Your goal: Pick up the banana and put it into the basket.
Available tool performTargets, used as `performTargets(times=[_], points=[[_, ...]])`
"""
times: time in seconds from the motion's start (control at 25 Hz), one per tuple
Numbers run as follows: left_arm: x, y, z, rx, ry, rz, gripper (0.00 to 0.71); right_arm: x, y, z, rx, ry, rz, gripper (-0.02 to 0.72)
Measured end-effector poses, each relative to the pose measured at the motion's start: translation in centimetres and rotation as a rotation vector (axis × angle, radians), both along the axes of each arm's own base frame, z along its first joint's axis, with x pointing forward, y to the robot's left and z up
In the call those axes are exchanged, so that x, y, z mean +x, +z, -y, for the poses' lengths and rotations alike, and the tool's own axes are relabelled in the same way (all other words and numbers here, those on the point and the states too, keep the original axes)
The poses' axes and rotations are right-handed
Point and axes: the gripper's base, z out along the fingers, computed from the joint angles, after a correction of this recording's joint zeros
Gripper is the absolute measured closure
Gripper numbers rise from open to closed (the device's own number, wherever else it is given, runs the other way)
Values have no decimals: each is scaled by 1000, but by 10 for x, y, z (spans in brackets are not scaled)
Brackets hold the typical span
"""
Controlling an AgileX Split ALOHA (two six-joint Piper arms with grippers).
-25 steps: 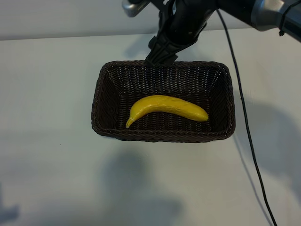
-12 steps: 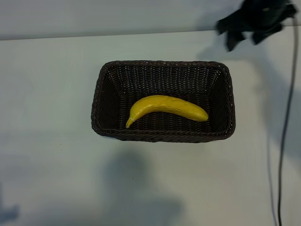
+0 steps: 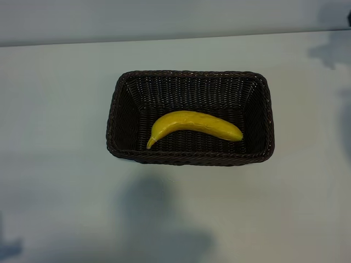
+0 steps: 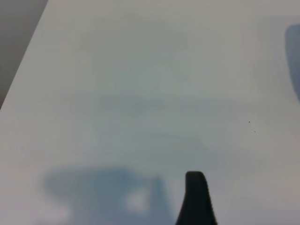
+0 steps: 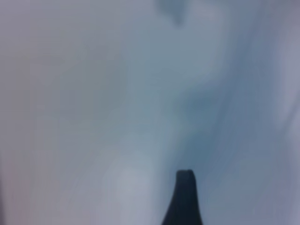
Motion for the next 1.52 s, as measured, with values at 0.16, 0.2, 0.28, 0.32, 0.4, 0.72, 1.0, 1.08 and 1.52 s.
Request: performTargets(times=[0.16,0.2,0.28,0.32,0.4,0.72,1.0,1.08,1.52], points=[[0,0,0,1,-1,0,150,-8,-6,8,2,-31,-30,96],[0,0,0,1,-1,0,150,-14,-9,8,4,-31,-48,96],[0,0,0,0,0,0,150,-27,-14,5,9,-28,-87,97],[0,0,0,-1,1,0,150,-37,-17,4,12,-28,-111,98],[0,0,0,-1,1,0,150,-60,-19,0,23,-27,-151,106],[0,0,0,0,0,0,150,-178,-38,-16,41,2,-323,156],[0,0,0,0,0,0,150,-260,-47,-27,37,-50,-255,180],[0,0,0,0,0,0,150,-279,-47,-30,34,-57,-219,183],[0,0,0,0,0,0,150,-342,-10,-38,-21,-57,265,188]])
